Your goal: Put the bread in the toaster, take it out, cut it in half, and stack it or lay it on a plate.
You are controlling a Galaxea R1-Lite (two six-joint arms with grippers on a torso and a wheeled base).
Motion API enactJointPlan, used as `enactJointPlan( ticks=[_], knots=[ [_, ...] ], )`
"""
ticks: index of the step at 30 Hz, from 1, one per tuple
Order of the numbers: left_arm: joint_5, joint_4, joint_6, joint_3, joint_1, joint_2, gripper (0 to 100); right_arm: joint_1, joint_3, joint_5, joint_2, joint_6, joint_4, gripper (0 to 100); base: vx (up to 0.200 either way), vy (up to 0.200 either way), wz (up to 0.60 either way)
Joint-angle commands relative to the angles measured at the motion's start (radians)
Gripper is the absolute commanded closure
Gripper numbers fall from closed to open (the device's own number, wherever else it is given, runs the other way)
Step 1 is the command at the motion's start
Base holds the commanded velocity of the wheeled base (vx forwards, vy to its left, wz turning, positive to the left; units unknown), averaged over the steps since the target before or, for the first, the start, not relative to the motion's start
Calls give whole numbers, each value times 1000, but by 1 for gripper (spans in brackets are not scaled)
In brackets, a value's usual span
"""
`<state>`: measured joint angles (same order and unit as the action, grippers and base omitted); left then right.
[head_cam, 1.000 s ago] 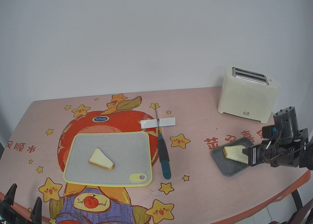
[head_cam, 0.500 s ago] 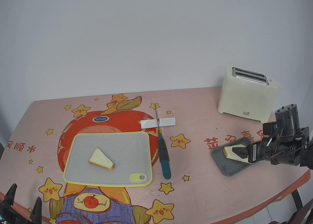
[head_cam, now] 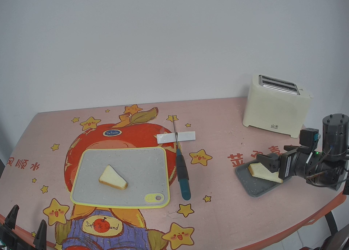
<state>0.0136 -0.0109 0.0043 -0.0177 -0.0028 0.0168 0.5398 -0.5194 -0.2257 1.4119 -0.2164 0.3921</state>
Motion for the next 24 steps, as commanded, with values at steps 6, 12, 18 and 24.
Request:
enactJointPlan(
  ticks=[6,12,18,24],
  knots=[
    [0,0,0,15,0,2,0,123,30,-1,-102,2,-7,0,0,0,0],
    [5,0,0,15,0,2,0,108,30,-3,-105,3,-7,0,0,0,0],
    [5,0,0,15,0,2,0,108,33,-3,-102,3,-7,0,0,0,0],
    [5,0,2,15,0,2,0,120,58,-4,-103,31,10,0,0,0,0]
  ],
)
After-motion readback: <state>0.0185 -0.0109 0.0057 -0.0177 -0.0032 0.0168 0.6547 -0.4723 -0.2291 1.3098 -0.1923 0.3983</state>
